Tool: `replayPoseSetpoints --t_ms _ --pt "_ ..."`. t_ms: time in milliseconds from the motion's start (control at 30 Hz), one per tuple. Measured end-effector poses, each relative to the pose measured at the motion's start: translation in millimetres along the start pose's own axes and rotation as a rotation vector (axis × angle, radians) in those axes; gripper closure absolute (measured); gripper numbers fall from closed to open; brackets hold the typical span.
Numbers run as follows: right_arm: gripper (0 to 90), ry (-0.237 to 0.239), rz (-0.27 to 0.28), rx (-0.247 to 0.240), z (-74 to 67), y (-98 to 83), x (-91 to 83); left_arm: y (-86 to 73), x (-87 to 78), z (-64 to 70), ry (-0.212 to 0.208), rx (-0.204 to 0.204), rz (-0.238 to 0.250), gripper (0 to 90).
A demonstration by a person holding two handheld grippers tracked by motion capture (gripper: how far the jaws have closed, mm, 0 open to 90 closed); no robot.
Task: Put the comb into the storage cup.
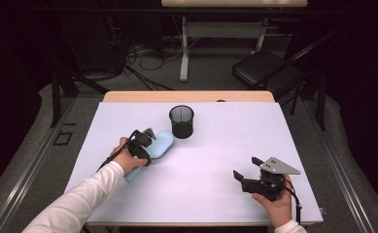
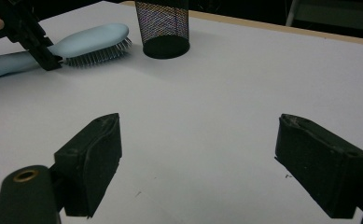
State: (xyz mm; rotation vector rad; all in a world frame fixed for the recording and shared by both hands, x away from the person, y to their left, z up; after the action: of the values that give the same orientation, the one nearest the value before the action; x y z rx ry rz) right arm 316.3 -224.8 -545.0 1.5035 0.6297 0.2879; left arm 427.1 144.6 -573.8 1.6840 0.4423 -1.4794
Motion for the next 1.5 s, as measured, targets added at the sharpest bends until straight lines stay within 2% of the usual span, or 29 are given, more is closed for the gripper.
replayPoseSetpoints --t_ms 600,800,1100,1500 --pt "14.2 0.0 0.0 0.001 0.0 0.0 -0.1 -0.7 -0.3 -0.7 0.0 0.003 0.005 69.8" --pt "14.2 0.001 0.001 0.002 0.1 0.0 0.0 -1.4 -0.2 -0.5 -0.009 -0.009 0.016 69.8" --pt "14.1 0.0 0.0 0.005 0.1 -0.1 0.1 -2.4 -2.8 -0.3 -0.006 0.001 0.012 69.9" --pt "14.2 -0.001 -0.002 0.007 0.5 -0.4 0.3 -2.3 -10.5 -2.6 -0.02 -0.015 0.05 70.0"
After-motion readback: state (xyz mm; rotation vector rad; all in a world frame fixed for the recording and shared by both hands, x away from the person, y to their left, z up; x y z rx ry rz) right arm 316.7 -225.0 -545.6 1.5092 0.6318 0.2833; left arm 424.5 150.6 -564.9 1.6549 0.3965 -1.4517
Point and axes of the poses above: each handheld gripper's, and its own axes: x roughly forward along the jaws, y roughly out of its top, z roughly to its right, the point moved 5 cm from there along x, roughly forward along the jaws, and after that the axes turned 12 degrees about z, right-handed, at the moved point
